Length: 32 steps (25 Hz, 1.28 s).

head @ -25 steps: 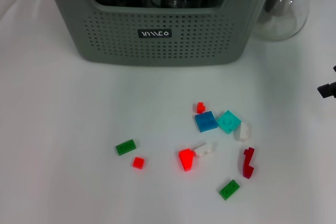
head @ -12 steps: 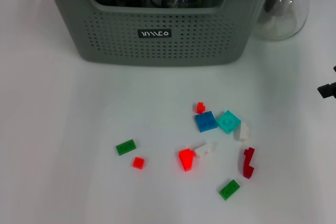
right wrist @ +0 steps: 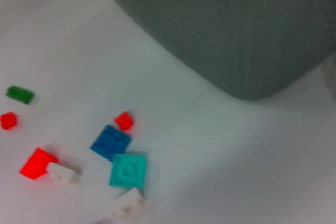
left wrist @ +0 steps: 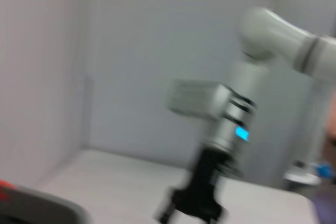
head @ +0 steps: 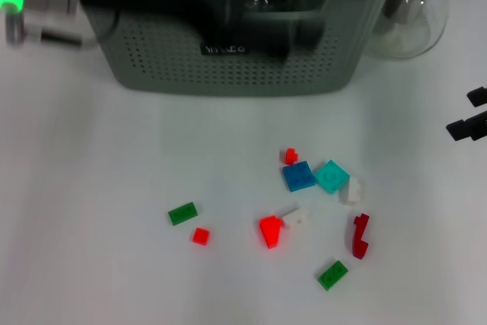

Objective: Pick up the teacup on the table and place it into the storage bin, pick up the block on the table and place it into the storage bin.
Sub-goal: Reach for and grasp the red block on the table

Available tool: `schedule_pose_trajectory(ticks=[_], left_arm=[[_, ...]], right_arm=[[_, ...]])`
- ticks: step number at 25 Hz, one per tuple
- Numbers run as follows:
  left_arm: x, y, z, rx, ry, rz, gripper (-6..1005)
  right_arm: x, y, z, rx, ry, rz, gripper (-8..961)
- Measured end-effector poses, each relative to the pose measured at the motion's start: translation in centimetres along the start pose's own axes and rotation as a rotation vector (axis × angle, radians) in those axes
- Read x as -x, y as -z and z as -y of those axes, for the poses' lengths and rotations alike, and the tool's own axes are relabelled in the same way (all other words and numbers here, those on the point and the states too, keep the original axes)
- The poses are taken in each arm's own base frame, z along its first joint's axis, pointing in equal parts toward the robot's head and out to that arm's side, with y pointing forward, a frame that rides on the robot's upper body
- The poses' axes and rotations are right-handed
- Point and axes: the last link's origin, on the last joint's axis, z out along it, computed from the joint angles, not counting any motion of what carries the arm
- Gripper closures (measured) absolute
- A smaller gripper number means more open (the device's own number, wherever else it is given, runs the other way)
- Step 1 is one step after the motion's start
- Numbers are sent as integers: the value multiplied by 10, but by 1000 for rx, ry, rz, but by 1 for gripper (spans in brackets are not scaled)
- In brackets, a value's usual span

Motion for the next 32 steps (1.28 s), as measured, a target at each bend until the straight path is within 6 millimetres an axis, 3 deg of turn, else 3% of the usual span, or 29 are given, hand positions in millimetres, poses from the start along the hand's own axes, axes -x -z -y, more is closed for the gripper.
schedule_pose_trajectory(ticks=[8, 19, 24, 32], left_arm=[[69, -3, -14, 235, 40, 8, 138], [142, -8, -6, 148, 14, 55, 139], [162, -15, -2, 106, 19, 90, 139], [170, -18, 0, 82, -18, 96, 140]], right_arm=[[17, -13, -25, 122, 68, -18, 37], [47, -38, -55, 174, 159, -149, 37], [59, -53, -63, 156, 211, -194, 37], [74, -73, -71, 106, 257, -260, 37]])
